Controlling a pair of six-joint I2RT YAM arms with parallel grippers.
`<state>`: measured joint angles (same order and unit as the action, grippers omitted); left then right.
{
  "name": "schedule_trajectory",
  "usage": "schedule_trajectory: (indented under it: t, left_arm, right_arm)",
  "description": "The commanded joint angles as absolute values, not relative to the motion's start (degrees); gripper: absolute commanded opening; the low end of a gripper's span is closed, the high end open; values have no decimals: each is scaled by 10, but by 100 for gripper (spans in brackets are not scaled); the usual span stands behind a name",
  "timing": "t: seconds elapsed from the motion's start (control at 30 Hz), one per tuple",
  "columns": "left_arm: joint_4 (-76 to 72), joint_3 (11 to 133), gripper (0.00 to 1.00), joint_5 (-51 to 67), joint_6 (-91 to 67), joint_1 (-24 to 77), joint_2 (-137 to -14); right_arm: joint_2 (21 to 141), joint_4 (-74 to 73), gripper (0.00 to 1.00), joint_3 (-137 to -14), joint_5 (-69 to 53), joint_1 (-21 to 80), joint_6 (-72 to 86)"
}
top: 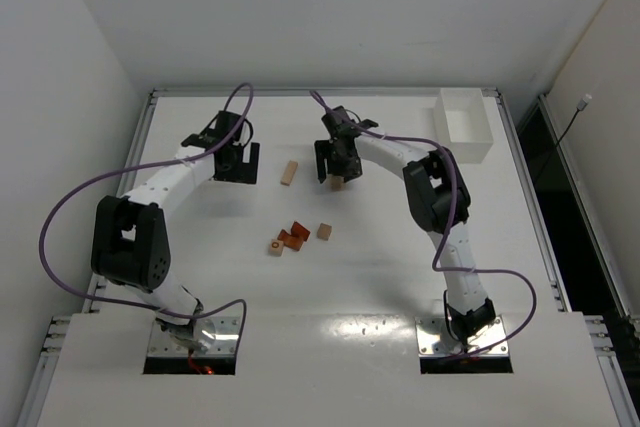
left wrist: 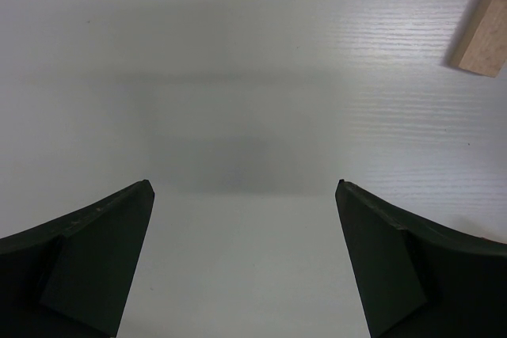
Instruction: Build the wood block tower
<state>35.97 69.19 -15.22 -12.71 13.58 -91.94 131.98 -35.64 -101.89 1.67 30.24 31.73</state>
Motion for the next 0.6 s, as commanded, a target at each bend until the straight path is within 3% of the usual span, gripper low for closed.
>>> schedule_trajectory:
  t: [0.0, 0.1, 0.4, 0.57]
  left_arm:
    - [348, 708, 99, -152, -133, 145, -918]
    - [348, 703, 99, -157, -133, 150, -907]
    - [313, 662, 99, -193, -138, 184, -873]
    - [325, 707, 91, -207, -133, 230, -905]
  right_arm:
    - [1310, -337, 66, -1040, -9, 305, 304]
    - [1279, -337, 72, -1040, -21, 305, 287]
    - [1103, -337, 72, -992, -42, 250, 166]
    - [1024, -370, 71, -964, -16, 179, 64]
